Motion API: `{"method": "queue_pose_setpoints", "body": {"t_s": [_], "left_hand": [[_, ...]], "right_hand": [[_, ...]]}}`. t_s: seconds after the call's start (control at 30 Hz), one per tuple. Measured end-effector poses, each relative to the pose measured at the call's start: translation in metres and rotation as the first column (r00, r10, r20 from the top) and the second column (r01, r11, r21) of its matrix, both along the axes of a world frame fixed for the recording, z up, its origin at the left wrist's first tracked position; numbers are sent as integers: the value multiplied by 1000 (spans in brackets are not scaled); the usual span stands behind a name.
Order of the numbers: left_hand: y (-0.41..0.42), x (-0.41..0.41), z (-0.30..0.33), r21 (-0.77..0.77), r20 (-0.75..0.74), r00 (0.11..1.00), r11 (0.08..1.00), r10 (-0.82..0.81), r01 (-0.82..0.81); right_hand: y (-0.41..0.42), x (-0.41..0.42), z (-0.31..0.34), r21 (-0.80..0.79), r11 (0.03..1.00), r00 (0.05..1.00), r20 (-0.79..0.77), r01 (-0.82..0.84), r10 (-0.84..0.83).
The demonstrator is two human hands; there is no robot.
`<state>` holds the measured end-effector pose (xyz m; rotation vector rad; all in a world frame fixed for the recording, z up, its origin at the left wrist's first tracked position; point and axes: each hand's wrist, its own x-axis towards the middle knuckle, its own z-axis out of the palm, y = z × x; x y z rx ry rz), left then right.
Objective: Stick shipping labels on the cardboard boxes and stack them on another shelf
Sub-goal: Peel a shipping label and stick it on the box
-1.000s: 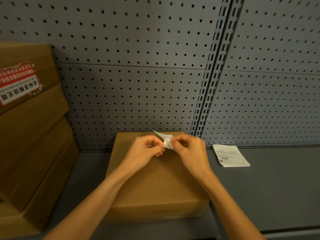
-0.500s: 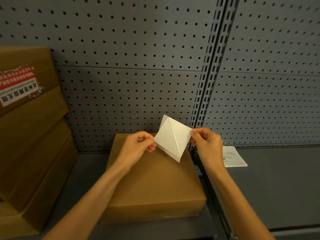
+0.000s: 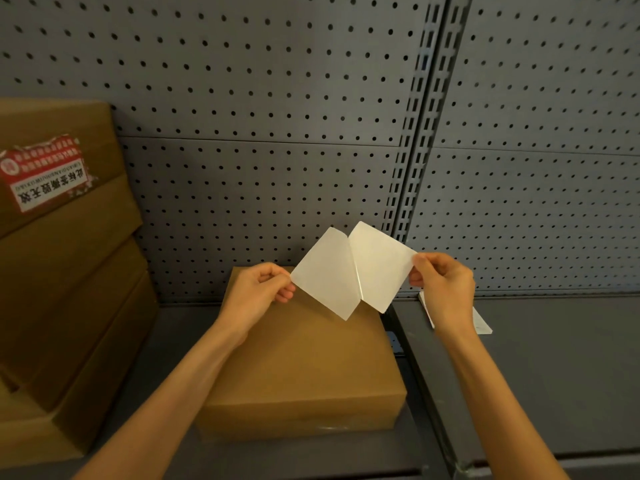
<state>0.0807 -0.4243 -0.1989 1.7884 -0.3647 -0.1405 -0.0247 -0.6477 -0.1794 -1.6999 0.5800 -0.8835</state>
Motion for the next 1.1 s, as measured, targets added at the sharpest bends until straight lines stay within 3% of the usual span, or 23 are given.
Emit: {"method": "queue_pose_setpoints", "body": {"t_s": [0.8, 1.1], "left_hand": [[46, 13, -6, -89, -105, 967, 966, 233, -242], [75, 22, -12, -54, -45, 905, 903, 423, -425]], "right_hand": [[-1, 2, 8, 4, 1000, 999, 43, 24, -25], [16, 14, 11, -60, 998, 998, 56, -25, 28]]}}
